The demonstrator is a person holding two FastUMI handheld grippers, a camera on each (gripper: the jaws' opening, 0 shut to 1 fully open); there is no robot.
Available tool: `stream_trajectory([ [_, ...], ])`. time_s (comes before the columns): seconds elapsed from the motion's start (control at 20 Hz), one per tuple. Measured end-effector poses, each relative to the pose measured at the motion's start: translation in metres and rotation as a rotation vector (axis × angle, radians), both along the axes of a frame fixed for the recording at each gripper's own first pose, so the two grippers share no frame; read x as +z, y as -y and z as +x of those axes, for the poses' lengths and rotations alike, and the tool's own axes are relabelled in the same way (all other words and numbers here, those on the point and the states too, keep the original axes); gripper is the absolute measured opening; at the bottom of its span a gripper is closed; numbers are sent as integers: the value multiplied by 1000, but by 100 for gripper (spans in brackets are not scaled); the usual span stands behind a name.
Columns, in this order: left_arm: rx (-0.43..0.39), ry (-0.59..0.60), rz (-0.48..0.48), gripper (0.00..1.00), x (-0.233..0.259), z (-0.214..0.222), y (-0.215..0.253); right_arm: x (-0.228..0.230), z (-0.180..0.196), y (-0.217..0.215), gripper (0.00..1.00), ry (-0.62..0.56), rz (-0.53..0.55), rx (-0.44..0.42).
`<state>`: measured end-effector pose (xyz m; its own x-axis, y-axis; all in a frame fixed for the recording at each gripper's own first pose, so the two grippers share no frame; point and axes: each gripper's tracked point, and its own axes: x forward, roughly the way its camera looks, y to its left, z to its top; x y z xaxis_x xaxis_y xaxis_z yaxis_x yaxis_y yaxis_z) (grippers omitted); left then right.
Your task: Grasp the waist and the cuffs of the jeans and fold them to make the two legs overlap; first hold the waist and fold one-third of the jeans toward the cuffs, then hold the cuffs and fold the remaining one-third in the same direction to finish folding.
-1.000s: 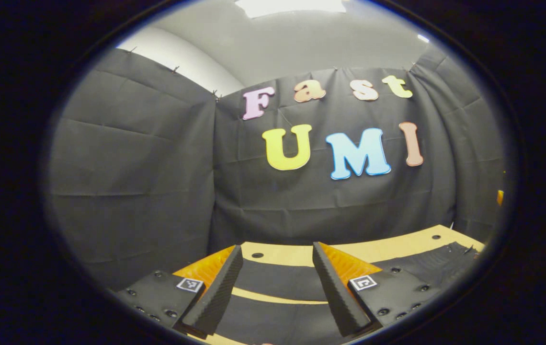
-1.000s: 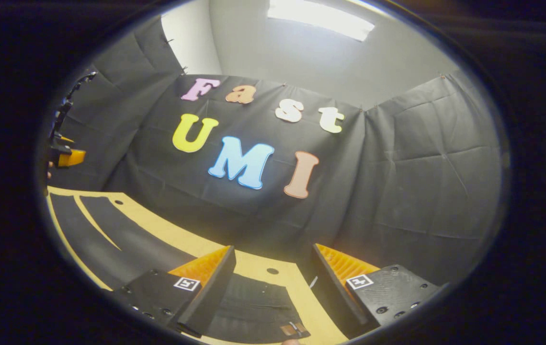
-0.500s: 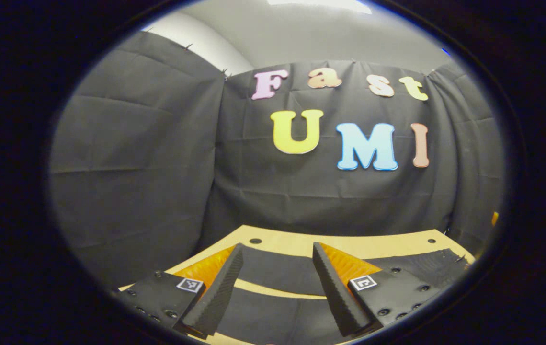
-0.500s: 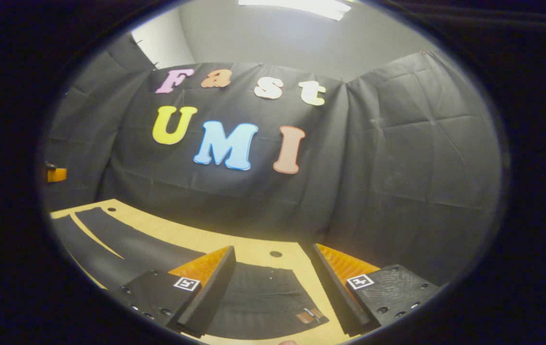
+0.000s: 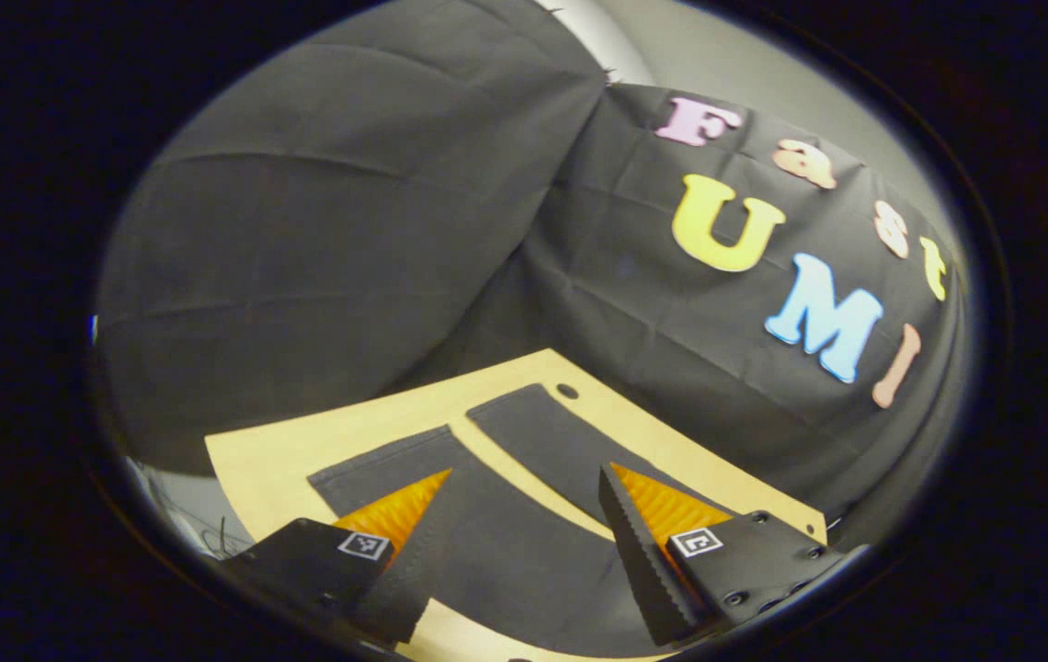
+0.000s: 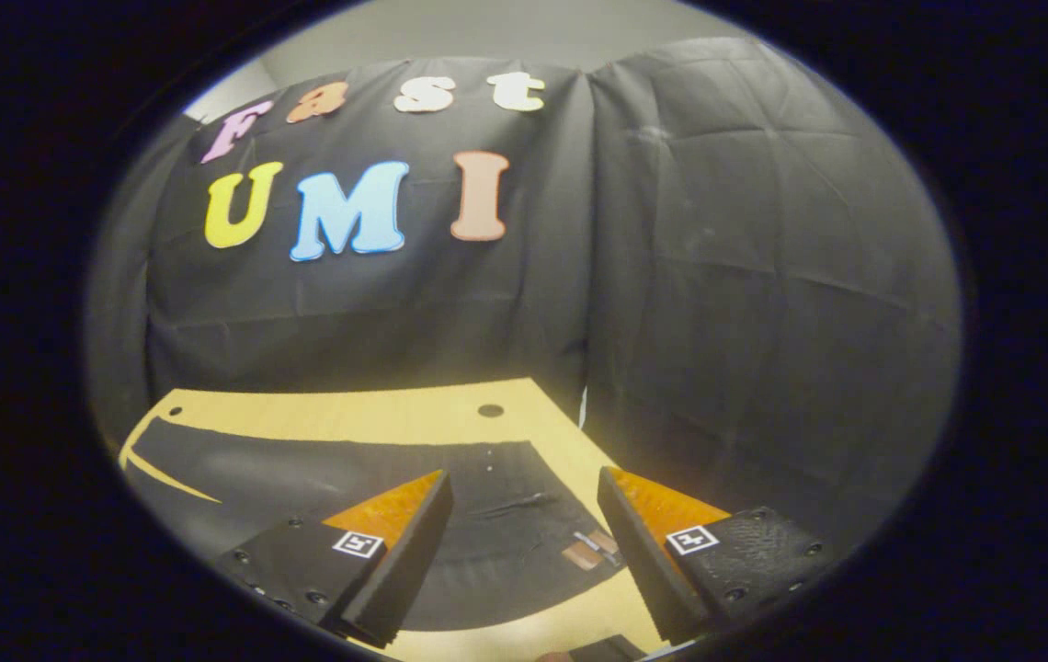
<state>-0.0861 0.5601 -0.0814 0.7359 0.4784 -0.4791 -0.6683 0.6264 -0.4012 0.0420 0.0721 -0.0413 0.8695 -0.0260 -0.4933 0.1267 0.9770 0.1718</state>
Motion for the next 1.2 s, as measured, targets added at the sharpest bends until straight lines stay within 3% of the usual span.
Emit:
stream_trajectory([
  [0.4,201,-92,-247,95,-74,-41,-69,-60,-17,-7,95,-242,255,-129],
  [0.45,223,-99,-283,100,-82,-48,-74,-71,-20,-6,95,-275,290,-145],
  [0.5,246,-102,-313,95,-91,-54,-80,-78,-26,-6,95,-313,324,-158],
  [0.55,266,-105,-343,95,-101,-60,-82,-85,-27,-8,89,-340,354,-173],
  [0.6,288,-108,-372,95,-110,-64,-85,-90,-28,-7,96,-365,380,-187],
  [0.85,389,-123,-535,98,-155,-86,-93,-117,-36,-12,96,-469,491,-218],
  [1.05,423,-128,-616,98,-179,-86,-92,-137,-44,-17,96,-547,562,-258],
  [1.2,416,-117,-609,98,-182,-75,-96,-154,-52,-21,96,-609,604,-289],
])
